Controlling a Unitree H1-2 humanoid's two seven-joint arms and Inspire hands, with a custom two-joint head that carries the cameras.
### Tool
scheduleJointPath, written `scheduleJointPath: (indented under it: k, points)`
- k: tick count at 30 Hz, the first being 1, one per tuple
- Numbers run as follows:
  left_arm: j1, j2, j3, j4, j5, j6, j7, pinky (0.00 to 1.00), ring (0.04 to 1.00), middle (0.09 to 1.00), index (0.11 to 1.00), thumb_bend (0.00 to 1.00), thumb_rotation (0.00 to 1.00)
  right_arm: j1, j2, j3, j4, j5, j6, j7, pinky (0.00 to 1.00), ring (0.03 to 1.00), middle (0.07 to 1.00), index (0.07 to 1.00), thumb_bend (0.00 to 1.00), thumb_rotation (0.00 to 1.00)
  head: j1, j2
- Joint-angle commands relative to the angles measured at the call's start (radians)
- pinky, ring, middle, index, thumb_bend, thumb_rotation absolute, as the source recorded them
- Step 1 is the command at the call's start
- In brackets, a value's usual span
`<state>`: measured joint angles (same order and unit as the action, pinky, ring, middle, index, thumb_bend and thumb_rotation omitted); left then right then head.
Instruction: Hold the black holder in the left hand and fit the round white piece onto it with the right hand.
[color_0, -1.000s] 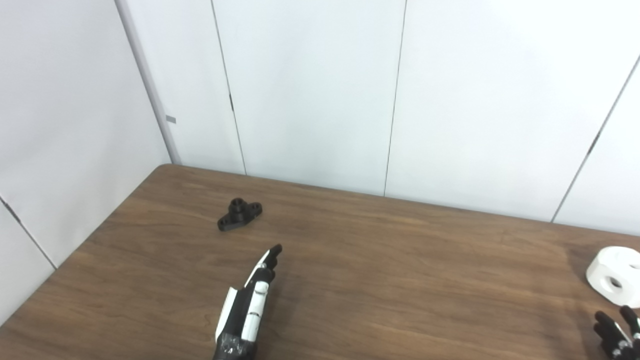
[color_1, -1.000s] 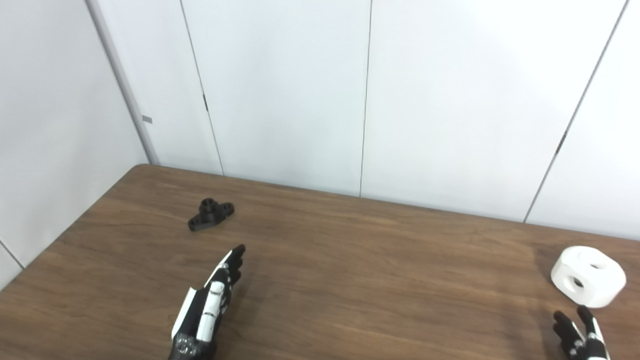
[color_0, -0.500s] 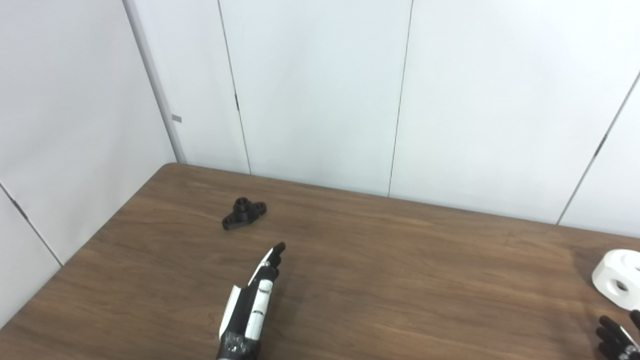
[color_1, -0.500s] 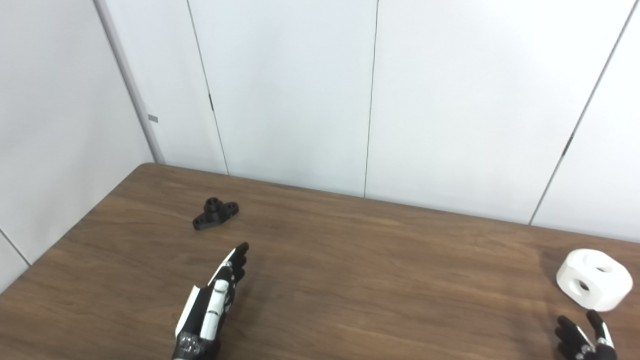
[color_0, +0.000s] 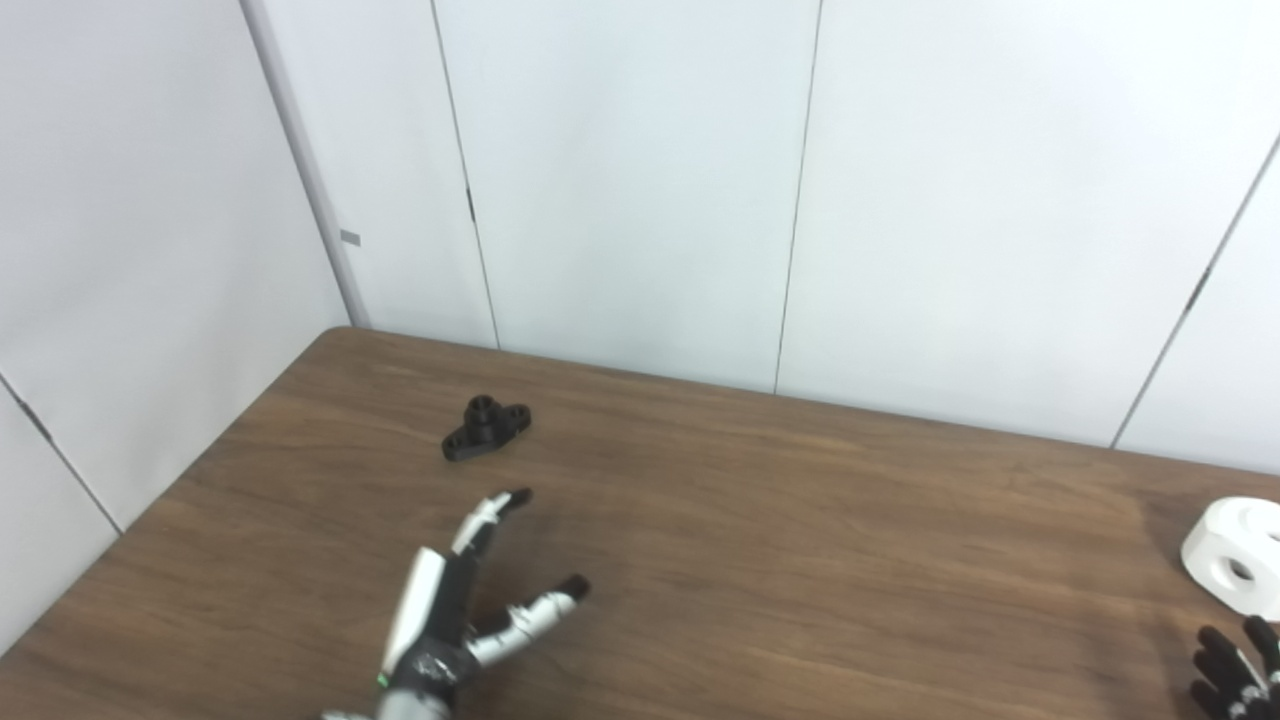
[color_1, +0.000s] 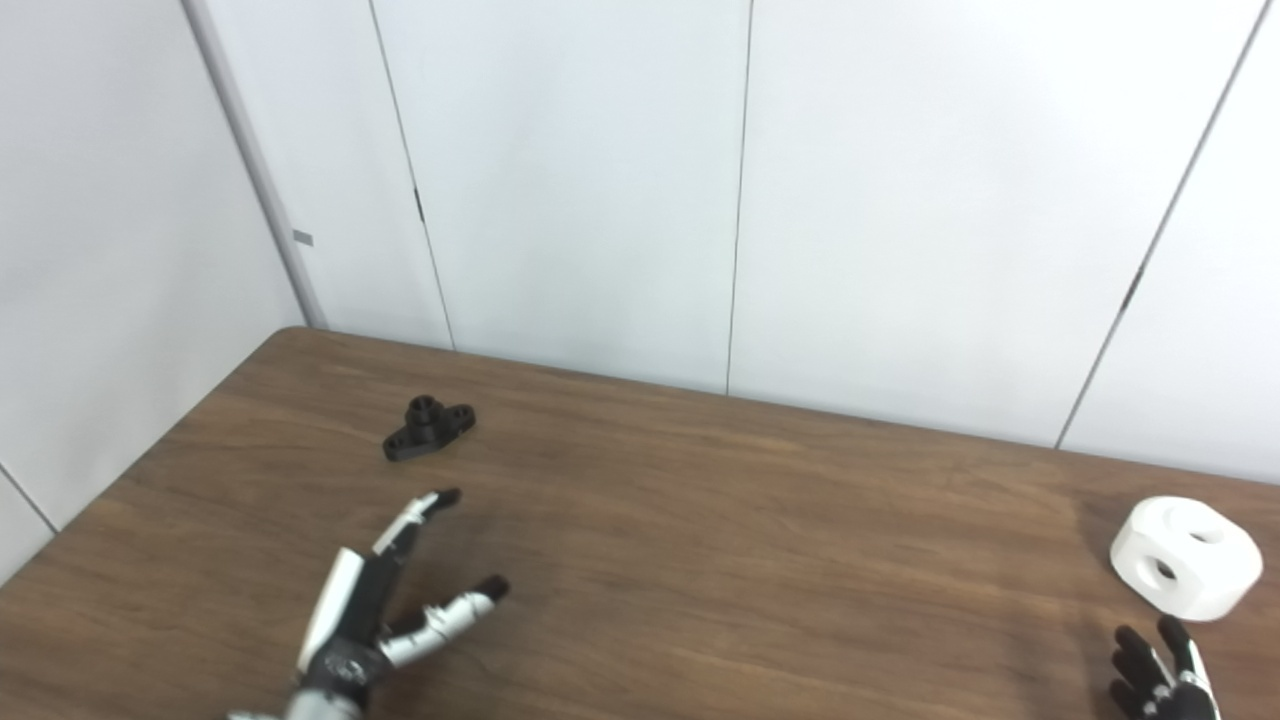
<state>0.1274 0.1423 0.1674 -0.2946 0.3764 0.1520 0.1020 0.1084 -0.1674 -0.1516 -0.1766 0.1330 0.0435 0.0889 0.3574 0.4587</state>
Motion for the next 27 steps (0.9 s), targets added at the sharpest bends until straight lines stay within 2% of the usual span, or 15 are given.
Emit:
scheduleJointPath:
  k: [1,8,15,22,27]
  points:
    - [-0.045,0.039,0.016,-0.026,0.051,0.009,0.026,1.00,1.000,0.964,0.863,0.86,0.31,-0.018,0.003,0.001,-0.040,0.001,-0.016,-0.008,1.00,0.951,0.935,1.000,0.59,1.00,0.001,0.001]
    - [-0.121,0.131,0.059,0.034,0.094,0.065,0.032,1.00,1.000,0.979,0.834,0.85,0.26,-0.021,0.004,0.004,-0.034,-0.014,-0.021,-0.013,1.00,0.957,0.938,1.000,0.61,1.00,0.000,0.002]
    - [-0.193,0.197,0.083,0.113,0.122,0.131,0.038,1.00,1.000,0.968,0.810,0.86,0.28,-0.021,0.007,0.007,-0.036,-0.017,-0.021,-0.015,1.00,0.959,0.940,1.000,0.60,1.00,-0.003,0.000]
    - [-0.285,0.256,0.070,0.221,0.158,0.186,0.042,1.00,1.000,0.970,0.808,0.84,0.29,-0.020,0.011,0.013,-0.038,-0.027,-0.017,-0.019,1.00,0.959,0.943,1.000,0.62,1.00,-0.007,0.001]
    - [-0.350,0.287,0.045,0.314,0.174,0.195,0.053,1.00,1.000,0.962,0.804,0.85,0.29,-0.020,0.013,0.011,-0.034,-0.007,-0.018,-0.014,1.00,0.961,0.940,1.000,0.61,1.00,-0.013,0.002]
